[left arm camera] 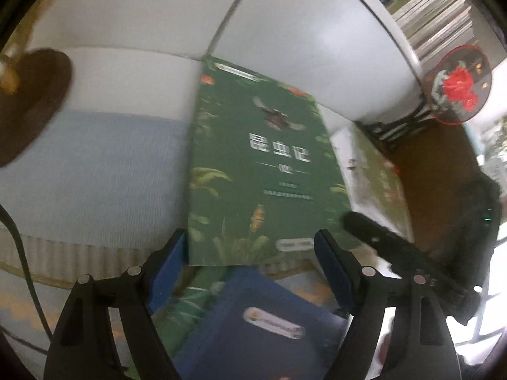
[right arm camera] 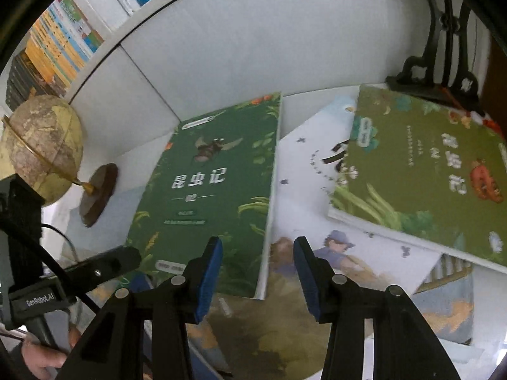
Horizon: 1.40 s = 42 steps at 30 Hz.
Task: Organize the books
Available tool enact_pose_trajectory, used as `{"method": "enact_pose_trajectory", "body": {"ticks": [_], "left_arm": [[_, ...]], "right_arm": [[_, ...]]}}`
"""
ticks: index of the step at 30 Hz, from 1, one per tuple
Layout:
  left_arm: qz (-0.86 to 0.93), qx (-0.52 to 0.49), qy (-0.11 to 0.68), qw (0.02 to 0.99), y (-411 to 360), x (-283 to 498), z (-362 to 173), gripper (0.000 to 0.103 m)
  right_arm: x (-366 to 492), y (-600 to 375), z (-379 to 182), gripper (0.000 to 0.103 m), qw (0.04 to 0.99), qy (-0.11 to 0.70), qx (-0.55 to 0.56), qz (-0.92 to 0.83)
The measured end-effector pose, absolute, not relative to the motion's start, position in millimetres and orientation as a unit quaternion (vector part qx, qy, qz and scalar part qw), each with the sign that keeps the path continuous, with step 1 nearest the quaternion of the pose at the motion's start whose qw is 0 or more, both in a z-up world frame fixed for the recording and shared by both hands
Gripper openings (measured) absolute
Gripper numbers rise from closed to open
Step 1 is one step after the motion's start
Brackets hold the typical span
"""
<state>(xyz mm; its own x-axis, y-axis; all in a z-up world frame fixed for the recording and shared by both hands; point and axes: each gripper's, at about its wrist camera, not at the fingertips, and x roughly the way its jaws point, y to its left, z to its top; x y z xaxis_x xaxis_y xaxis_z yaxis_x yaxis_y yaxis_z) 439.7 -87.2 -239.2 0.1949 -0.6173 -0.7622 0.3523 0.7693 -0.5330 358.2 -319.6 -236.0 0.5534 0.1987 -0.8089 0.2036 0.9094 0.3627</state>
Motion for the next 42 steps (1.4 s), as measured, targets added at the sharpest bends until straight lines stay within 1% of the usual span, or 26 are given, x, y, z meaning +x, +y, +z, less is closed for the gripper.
{"method": "enact_pose_trajectory", "body": {"ticks": [2,6,8,11,12,14,16,20,28,31,34,36,38,39,41,42], "left_arm": [[-0.336,-0.123,0.538,0.763,-89.6,436.2,-234.3,0.079],[-0.406,-0.189,0.476,0.757,-85.5,429.9,-203.1,0.079],[-0.413,-0.194,0.463,0.76,-88.8,434.2,-198.9,0.079],[-0.383,-0.16,0.498,0.761,-109.6,450.4,-218.2,0.078],[-0.375,-0.163,0.509,0.757,-114.9,454.4,-226.1,0.074],[-0.373,-0.193,0.515,0.747,-115.6,458.6,-234.0,0.069],[-0.384,-0.236,0.509,0.733,-106.3,459.8,-232.6,0.066],[-0.415,-0.286,0.504,0.702,-96.2,466.2,-226.6,0.066],[-0.431,-0.374,0.506,0.646,-92.6,476.7,-235.8,0.066],[-0.435,-0.37,0.508,0.645,-98.1,479.1,-232.5,0.066],[-0.431,-0.348,0.515,0.654,-102.4,478.6,-233.7,0.066],[-0.424,-0.35,0.518,0.655,-100.3,479.8,-238.9,0.066],[-0.42,-0.35,0.52,0.656,-99.2,480.3,-242.8,0.066],[-0.418,-0.346,0.521,0.659,-100.5,480.1,-243.1,0.066],[-0.413,-0.317,0.524,0.674,-105.1,478.2,-240.9,0.065],[-0.41,-0.286,0.524,0.69,-109.4,475.4,-237.9,0.065]], "right_arm": [[360.0,-320.7,-237.6,0.047,0.85,0.473,0.23,0.008],[360.2,-328.3,-239.4,0.047,0.846,0.465,0.259,0.015],[358.1,-335.8,-242.2,0.047,0.84,0.459,0.286,0.028],[354.6,-354.5,-252.6,0.047,0.81,0.446,0.377,0.053],[354.2,-358.5,-254.5,0.047,0.802,0.444,0.396,0.055],[352.1,-369.9,-259.8,0.047,0.783,0.437,0.439,0.057],[349.2,-375.4,-258.9,0.05,0.777,0.439,0.448,0.052],[341.7,-377.1,-252.3,0.055,0.773,0.452,0.442,0.06],[341.7,-383.9,-264.1,0.057,0.739,0.445,0.496,0.094],[343.8,-390.8,-270.7,0.058,0.727,0.425,0.53,0.096],[351.0,-395.3,-265.7,0.058,0.741,0.394,0.534,0.099],[356.0,-394.8,-262.0,0.055,0.749,0.385,0.531,0.095],[359.8,-393.7,-259.0,0.042,0.756,0.38,0.523,0.097],[364.1,-389.6,-258.1,0.04,0.761,0.384,0.514,0.099],[368.4,-384.4,-253.2,0.03,0.776,0.388,0.487,0.099],[370.7,-380.0,-249.1,0.027,0.788,0.393,0.463,0.101]]}}
